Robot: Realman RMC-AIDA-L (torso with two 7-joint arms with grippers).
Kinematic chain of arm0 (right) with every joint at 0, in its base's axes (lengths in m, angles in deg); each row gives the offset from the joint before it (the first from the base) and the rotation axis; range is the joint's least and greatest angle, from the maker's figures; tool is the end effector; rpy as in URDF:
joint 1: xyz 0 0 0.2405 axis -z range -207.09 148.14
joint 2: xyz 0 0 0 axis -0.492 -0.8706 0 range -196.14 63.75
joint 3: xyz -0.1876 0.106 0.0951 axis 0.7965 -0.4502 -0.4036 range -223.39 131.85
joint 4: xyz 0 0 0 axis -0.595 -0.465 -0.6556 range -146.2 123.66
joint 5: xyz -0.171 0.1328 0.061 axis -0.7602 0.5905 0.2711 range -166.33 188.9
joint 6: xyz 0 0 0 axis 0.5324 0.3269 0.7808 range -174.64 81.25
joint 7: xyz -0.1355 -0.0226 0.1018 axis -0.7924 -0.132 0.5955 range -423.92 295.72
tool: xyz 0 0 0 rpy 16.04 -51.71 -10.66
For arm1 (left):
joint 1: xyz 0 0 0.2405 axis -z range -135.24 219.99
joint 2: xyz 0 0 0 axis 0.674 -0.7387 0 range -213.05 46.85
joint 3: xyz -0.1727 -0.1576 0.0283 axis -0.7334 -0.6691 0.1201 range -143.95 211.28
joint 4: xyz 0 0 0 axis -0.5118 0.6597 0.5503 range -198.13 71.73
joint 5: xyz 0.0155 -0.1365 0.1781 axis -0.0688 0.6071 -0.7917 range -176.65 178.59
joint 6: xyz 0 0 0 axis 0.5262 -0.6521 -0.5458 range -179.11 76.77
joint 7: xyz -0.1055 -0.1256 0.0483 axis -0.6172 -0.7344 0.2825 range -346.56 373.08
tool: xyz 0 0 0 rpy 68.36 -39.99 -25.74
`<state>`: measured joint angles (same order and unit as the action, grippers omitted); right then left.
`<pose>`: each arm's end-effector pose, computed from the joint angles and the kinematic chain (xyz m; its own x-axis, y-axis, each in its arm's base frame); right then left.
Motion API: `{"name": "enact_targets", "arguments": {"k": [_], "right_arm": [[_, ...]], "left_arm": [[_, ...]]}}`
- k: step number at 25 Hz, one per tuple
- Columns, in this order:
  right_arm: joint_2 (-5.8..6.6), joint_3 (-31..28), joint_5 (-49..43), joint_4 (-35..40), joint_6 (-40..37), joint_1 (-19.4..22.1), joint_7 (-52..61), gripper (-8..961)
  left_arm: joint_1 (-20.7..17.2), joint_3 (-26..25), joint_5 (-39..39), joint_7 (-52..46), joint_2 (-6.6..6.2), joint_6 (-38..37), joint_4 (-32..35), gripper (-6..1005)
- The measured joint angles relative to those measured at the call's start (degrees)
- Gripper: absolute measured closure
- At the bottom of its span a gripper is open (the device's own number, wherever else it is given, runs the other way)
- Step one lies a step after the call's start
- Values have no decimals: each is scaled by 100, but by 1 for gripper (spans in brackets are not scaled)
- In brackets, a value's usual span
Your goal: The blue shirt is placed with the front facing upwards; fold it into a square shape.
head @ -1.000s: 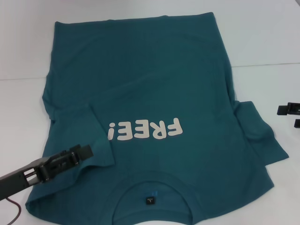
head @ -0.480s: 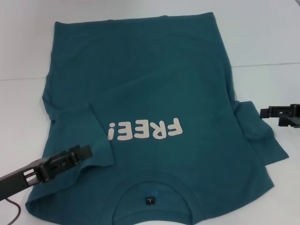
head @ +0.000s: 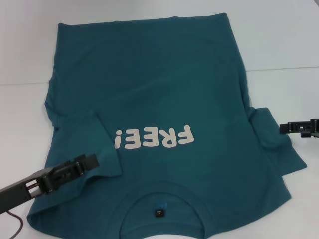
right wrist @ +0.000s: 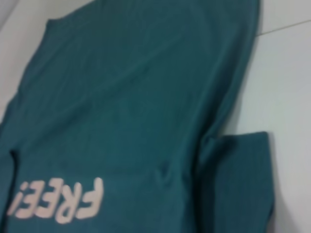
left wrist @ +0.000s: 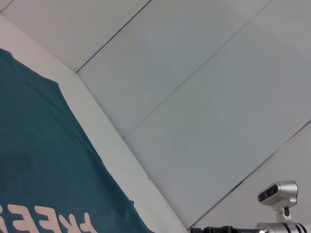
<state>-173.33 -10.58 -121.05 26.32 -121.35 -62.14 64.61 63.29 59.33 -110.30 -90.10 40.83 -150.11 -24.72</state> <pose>0.3367 0.3868 0.0809 0.2877 -0.8321 -0.4742 -0.9515 -0.1919 -0.2407 -0.2700 0.2901 0.0010 0.2387 0.6718 0.7012 0.8041 -0.5416 0.2452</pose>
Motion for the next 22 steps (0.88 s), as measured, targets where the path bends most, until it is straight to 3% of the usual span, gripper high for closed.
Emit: {"name": "enact_targets", "arguments": {"k": [12,22], "right_arm": [[-188,22,-324,-76,575,-100,17,31],[-255,23,-442,-409,924,-304,62,35]], "left_arm": [[9,0,0,0,0,38,-17,175],[8,0,44,0,0,43,-17,175]]}}
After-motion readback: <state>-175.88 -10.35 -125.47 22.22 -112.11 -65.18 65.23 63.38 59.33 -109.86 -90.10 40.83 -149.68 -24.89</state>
